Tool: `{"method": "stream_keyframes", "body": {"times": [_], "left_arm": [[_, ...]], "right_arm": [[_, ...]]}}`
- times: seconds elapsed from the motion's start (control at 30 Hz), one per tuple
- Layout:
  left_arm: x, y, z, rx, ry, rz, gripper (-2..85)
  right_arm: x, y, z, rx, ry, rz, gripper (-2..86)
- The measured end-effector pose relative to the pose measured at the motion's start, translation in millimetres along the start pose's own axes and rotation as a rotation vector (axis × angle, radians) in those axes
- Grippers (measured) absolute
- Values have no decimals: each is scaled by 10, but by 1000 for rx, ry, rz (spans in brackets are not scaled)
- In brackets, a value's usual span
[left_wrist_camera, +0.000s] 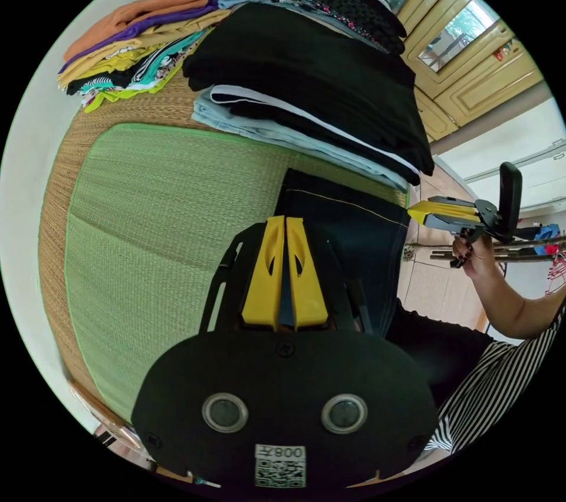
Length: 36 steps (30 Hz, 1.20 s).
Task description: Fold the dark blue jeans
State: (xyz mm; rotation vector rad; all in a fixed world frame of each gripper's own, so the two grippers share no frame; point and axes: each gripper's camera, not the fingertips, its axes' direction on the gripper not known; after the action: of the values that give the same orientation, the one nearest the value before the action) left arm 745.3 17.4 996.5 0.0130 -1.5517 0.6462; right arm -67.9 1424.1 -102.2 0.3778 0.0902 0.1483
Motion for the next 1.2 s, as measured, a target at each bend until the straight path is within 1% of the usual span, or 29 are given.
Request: {"method": "stream_keyframes", "body": {"times": [0.13,0.27,0.5,0.7,0.77,0.9,1.0,1.07,1.13,1.2], "left_arm": [[38,-63,53,-24,-42,28,1],[-16,-64,154,-39,-21,-11,2],[-35,-27,268,-66,-43,-1,4],[-83,97,288,-38,-48,0,3],[-96,163,308,-31,-68,13,3],[-168,280,389,-33,-65,4,4],[-271,448,379,29,-23,-16,6],[-387,643,292,119,27,-49,9],[-488,848,218,169,75,-67,15],[-586,1111,160,190,86,-83,23]], "right_arm": [[39,-114,35,-7,11,-15,11],[21,-223,52,-8,37,-38,10],[41,-393,41,-6,21,-26,8],[-96,-549,0,0,84,-42,4],[-153,-612,-15,1,136,-44,2],[-275,-743,-69,28,95,-59,1],[-531,-973,-68,41,83,-125,0],[-764,-1250,16,32,68,-198,0],[-926,-1478,107,32,68,-255,0],[-1055,-1719,249,8,91,-292,0]]}}
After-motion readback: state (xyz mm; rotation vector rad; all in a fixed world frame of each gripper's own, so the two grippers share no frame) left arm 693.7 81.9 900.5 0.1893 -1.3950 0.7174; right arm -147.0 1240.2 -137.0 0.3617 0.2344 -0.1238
